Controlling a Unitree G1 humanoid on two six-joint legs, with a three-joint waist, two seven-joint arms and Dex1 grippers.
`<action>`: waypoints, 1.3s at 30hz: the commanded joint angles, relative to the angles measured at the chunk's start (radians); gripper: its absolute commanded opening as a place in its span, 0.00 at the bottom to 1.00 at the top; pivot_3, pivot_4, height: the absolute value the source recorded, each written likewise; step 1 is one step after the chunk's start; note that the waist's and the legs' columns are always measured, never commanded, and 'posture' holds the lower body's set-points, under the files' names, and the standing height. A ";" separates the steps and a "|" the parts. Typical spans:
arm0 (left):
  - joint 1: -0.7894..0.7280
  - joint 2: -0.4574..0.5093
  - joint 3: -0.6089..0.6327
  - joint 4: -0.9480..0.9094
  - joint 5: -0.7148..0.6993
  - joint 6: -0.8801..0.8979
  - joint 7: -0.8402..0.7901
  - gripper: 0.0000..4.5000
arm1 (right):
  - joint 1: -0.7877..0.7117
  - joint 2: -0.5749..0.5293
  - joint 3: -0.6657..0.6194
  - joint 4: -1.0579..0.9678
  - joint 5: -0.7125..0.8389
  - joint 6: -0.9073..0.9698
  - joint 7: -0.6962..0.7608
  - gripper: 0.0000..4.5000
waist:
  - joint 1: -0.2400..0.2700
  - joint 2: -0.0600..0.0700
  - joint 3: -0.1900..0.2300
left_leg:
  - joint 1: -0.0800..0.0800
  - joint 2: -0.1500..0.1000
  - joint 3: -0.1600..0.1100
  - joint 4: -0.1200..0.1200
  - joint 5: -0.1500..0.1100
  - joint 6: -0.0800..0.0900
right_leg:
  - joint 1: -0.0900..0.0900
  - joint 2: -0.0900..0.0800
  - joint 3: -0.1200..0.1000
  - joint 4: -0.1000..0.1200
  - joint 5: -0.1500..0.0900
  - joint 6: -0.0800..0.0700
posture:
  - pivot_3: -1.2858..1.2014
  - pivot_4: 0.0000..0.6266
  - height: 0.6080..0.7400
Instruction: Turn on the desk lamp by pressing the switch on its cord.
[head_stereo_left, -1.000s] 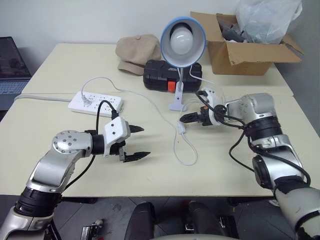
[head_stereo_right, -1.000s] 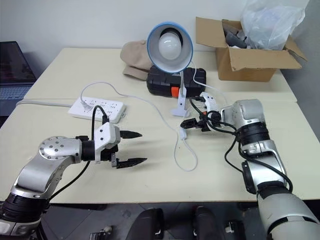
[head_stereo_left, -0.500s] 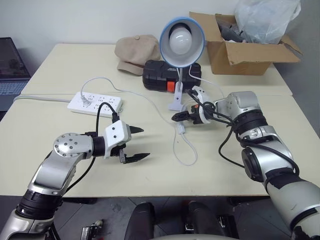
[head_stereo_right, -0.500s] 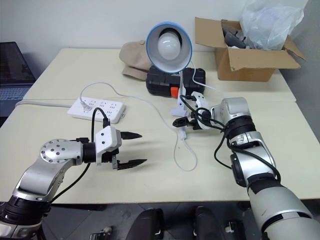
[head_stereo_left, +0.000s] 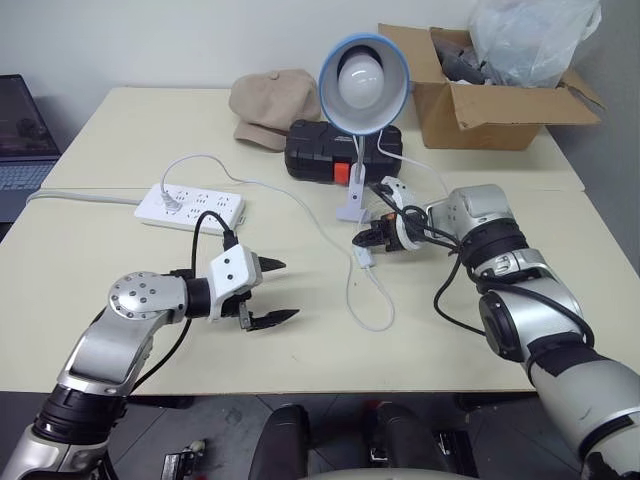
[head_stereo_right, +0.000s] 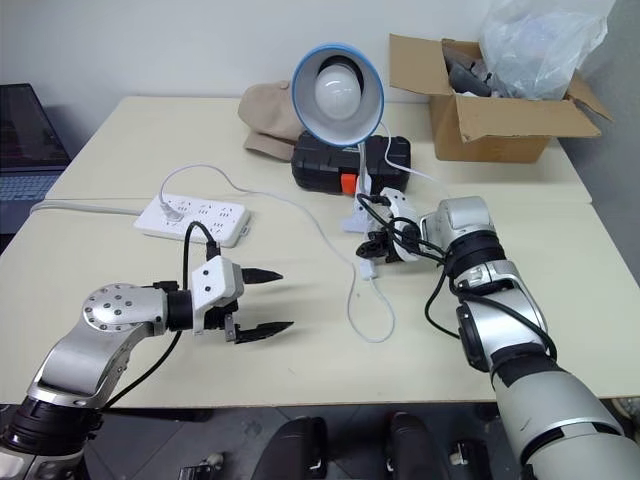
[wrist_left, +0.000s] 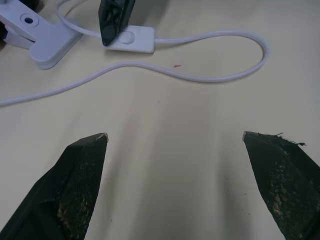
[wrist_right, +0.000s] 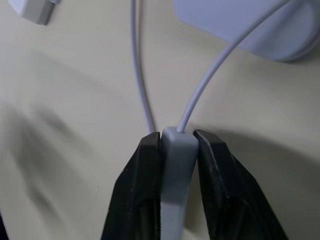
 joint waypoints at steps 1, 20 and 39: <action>-0.034 -0.004 0.038 -0.001 -0.031 0.017 0.005 1.00 | -0.029 -0.014 -0.040 -0.010 0.014 0.008 0.014 0.09 | 0.000 0.000 0.000 | 0.000 0.000 0.000 0.000 0.000 0.000 | 0.000 0.000 0.000 0.000 0.000 0.000 | 0.52 0.24 1.00; -0.242 -0.145 0.118 -0.005 -0.433 0.466 0.050 1.00 | 0.342 0.023 -0.340 -0.888 0.396 0.217 -0.080 0.09 | -0.009 0.000 0.000 | -0.001 0.000 -0.001 0.000 0.000 0.000 | 0.000 0.000 0.000 0.000 0.001 0.002 | 0.52 0.24 1.00; -0.313 -0.235 0.142 0.027 -0.599 0.614 0.086 1.00 | 0.427 -0.049 -0.202 -1.162 0.588 0.210 -0.051 0.09 | -0.009 0.000 0.000 | 0.000 0.000 -0.001 0.002 0.000 0.000 | 0.000 0.001 0.001 0.001 0.000 0.004 | 0.52 0.24 1.00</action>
